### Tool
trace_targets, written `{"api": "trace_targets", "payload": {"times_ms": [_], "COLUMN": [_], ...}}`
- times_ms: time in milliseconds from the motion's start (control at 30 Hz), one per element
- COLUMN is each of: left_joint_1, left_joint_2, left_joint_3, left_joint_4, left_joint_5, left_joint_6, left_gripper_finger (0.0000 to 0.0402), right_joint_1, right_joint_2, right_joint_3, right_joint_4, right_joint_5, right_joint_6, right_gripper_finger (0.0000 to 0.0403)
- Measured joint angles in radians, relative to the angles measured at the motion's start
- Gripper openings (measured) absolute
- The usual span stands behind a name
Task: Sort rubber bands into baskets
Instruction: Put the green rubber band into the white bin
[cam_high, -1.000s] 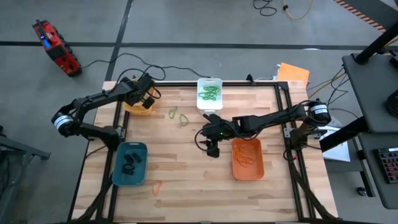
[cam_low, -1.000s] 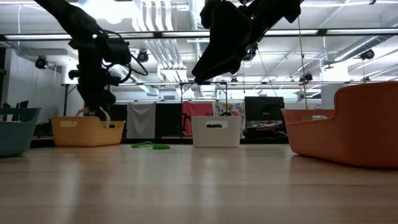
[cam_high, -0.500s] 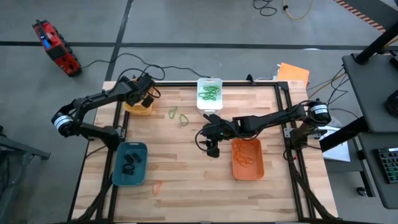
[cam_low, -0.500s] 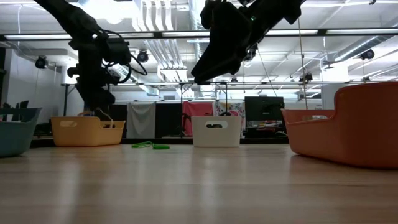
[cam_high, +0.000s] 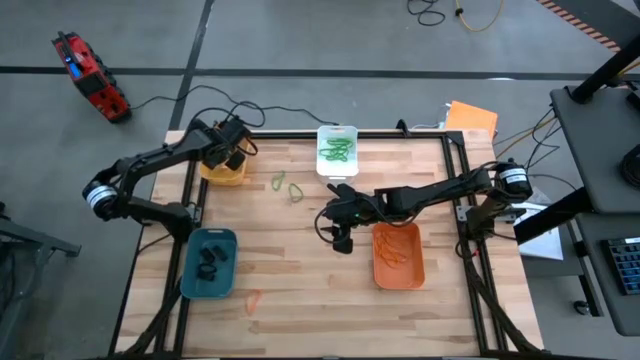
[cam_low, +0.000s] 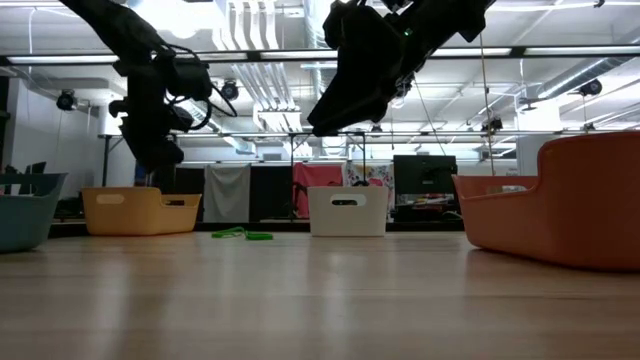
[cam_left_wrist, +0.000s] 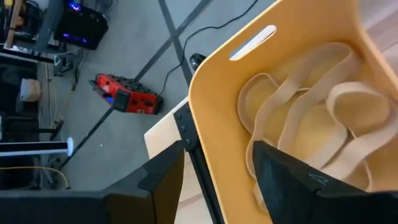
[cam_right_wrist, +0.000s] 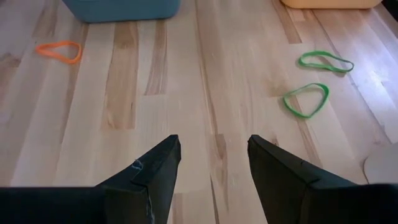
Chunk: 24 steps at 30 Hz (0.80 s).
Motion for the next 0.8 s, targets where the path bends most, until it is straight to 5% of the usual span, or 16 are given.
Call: {"api": "trace_targets", "payload": {"times_ms": [233, 533, 800], "left_joint_1": [-0.102, -0.583, -0.952], "left_joint_2": [-0.06, -0.252, -0.254], "left_joint_3": [0.018, -0.087, -0.236], "left_joint_4": [-0.049, 0.032, 0.303], "left_joint_5": [0.129, 0.214, 0.335], "left_joint_6": [-0.087, -0.183, -0.088], "left_gripper_finger": [0.0178, 0.0178, 0.0178], "right_joint_1": [0.0, 0.0, 0.002], "right_joint_2": [0.0, 0.0, -0.003], "right_joint_3": [-0.011, -0.067, -0.112], "right_joint_4": [0.006, 0.096, 0.117], "right_joint_5": [0.0, 0.0, 0.0], "right_joint_6": [0.0, -0.019, -0.018], "right_gripper_finger": [0.0183, 0.0183, 0.0183]}}
